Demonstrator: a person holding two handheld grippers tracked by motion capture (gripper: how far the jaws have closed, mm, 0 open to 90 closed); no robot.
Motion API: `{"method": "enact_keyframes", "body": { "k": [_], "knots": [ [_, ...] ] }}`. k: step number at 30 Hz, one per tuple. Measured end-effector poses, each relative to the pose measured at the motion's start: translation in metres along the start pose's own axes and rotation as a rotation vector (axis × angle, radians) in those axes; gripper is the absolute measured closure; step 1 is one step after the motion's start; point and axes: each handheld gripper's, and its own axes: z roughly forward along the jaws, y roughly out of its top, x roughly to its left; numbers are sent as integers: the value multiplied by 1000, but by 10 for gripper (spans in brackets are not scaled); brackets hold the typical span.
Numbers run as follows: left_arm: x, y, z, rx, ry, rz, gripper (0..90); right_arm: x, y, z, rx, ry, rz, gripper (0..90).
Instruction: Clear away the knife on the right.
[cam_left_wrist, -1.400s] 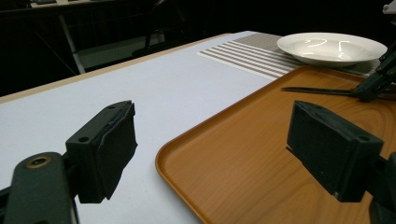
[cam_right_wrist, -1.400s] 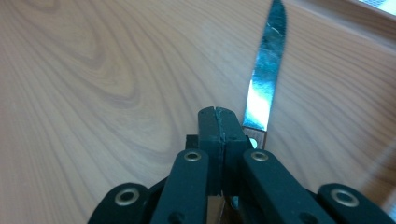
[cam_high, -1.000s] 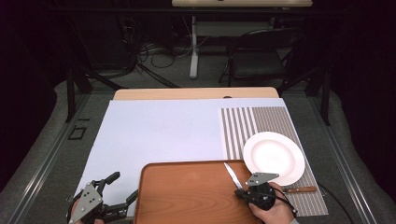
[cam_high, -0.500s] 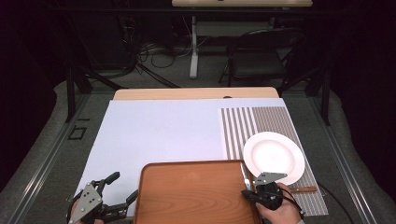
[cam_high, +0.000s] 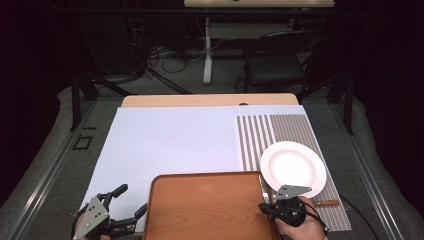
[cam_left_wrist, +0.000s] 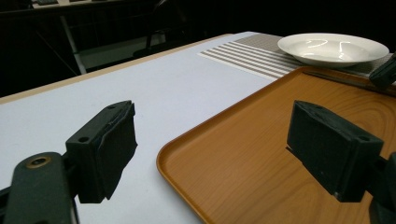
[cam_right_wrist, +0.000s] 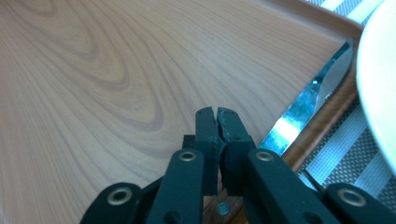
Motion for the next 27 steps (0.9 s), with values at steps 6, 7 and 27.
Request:
{"method": "enact_keyframes", "body": {
  "k": [6, 7, 27],
  "knots": [
    [2, 0, 1, -5, -1, -4, 158, 3, 3, -7, -31, -6, -46, 795],
    [2, 0, 1, -4, -4, -6, 158, 3, 4, -7, -41, -5, -51, 773],
    [3, -2, 2, -5, -17, -18, 158, -2, 0, -19, -108, -47, -152, 547]
  ]
}}
